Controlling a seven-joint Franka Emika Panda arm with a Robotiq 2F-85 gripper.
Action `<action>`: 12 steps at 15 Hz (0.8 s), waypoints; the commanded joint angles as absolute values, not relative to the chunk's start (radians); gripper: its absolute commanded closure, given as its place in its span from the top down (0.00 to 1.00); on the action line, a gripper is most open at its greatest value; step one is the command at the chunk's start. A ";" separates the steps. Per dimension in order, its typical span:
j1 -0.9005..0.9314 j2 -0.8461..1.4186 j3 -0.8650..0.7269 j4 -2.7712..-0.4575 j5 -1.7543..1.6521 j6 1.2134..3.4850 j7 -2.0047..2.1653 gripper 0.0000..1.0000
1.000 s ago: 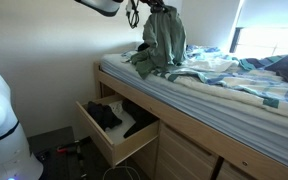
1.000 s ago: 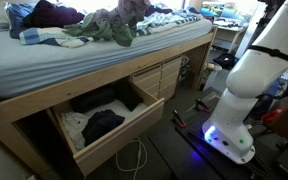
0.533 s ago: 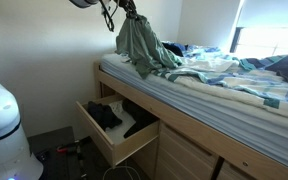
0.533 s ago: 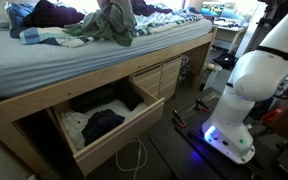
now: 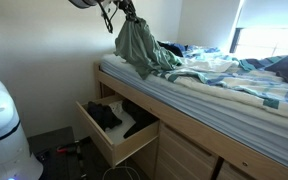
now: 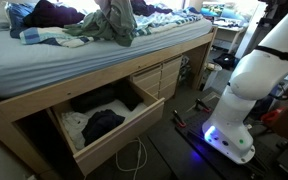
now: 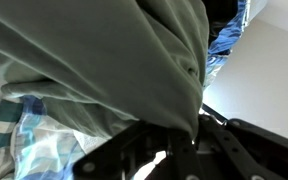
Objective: Remove the grey clothing from the bed and place it in the open drawer
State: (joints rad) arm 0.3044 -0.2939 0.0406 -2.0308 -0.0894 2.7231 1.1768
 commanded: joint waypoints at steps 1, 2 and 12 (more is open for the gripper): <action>0.222 -0.295 0.114 -2.031 -0.035 2.725 1.138 0.03; 0.223 -0.292 0.121 -2.035 -0.019 2.725 1.134 0.03; 0.201 -0.411 0.289 -2.051 0.007 2.651 1.120 0.03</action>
State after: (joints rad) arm 0.2010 -0.3335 0.2534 -2.0381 -0.0325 2.7050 1.1575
